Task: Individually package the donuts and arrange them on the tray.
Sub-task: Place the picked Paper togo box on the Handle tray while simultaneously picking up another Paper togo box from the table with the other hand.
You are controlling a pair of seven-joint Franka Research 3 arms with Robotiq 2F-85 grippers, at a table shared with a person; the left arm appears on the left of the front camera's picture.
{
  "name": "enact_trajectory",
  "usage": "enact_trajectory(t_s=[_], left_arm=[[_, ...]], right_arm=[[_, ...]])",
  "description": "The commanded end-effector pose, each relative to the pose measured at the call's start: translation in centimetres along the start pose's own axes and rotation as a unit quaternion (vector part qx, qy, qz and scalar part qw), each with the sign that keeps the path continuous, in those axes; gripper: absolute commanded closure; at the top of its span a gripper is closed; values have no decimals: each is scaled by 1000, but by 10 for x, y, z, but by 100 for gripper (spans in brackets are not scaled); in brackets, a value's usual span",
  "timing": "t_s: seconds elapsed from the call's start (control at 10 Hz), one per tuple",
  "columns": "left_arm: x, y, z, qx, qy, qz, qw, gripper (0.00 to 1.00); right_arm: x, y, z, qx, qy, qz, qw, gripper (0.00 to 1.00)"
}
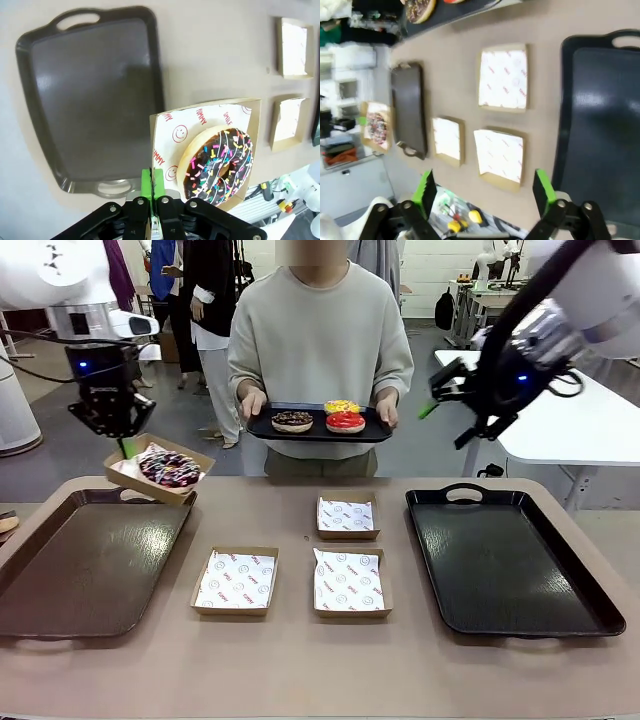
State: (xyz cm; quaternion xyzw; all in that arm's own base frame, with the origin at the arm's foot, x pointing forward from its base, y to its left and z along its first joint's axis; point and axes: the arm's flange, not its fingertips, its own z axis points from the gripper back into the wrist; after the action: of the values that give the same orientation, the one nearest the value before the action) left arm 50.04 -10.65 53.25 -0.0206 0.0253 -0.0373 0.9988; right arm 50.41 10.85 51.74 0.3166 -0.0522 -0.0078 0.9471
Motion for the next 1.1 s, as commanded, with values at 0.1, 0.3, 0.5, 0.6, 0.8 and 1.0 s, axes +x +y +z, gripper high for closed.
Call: enact_trajectory(t_s=[0.1,0.3,0.5,0.6,0.8,1.0], left_arm=[[-26,39,-14,12,-23,3,1000,99],[-32,55,-24,16,-35,5,999,99],[-25,49,-17,11,-15,15,1000,99],[-25,49,-17,11,-15,15,1000,99],[-25,49,-17,11,-15,15,1000,99],[-25,49,-17,11,-15,15,1000,99]], right_arm=[[2,30,-42,-54,20,26,998,0],[-20,26,-55,-71,33,37,996,0],[-12,33,-57,-54,40,44,997,0],[-12,33,-57,-54,40,44,997,0],[-12,33,-57,-54,40,44,997,0],[-12,33,-57,-54,40,44,997,0]])
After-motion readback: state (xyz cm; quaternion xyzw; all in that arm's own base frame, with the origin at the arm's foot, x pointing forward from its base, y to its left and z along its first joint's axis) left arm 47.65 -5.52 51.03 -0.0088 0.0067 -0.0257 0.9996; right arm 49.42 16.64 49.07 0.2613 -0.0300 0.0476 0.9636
